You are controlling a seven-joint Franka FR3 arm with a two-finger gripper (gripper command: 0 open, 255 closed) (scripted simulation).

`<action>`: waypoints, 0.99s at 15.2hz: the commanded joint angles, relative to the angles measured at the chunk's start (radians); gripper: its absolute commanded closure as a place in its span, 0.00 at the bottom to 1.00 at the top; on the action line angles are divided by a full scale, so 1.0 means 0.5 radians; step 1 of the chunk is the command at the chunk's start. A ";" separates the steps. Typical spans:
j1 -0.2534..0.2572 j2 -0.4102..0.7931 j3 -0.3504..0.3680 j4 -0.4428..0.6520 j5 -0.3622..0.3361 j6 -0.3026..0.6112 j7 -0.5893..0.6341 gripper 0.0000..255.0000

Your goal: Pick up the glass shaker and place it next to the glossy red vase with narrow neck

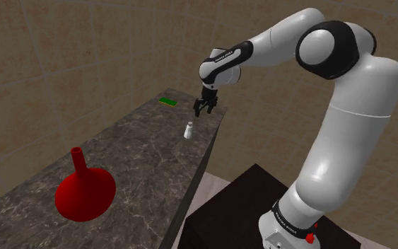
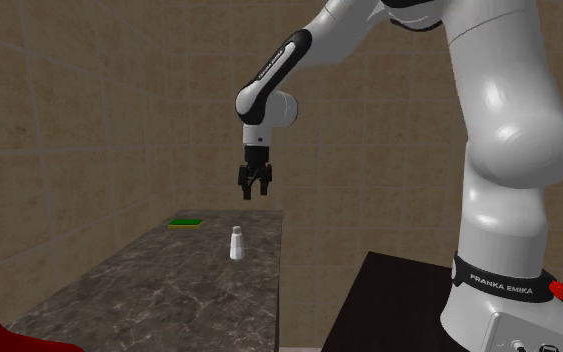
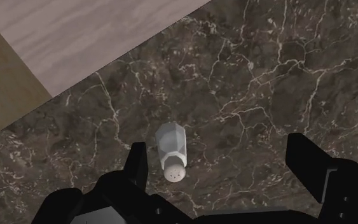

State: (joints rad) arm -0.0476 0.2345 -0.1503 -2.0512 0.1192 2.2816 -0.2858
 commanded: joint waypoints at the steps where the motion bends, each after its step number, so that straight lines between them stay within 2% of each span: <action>1: -0.019 0.168 0.008 0.134 0.044 0.028 -0.030 0.00; 10: -0.122 0.873 0.065 0.815 0.165 0.033 -0.098 0.00; 15: -0.124 0.964 0.079 0.821 0.180 0.118 -0.106 0.00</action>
State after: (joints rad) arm -0.1086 0.7029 -0.1123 -1.6478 0.2076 2.3337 -0.3376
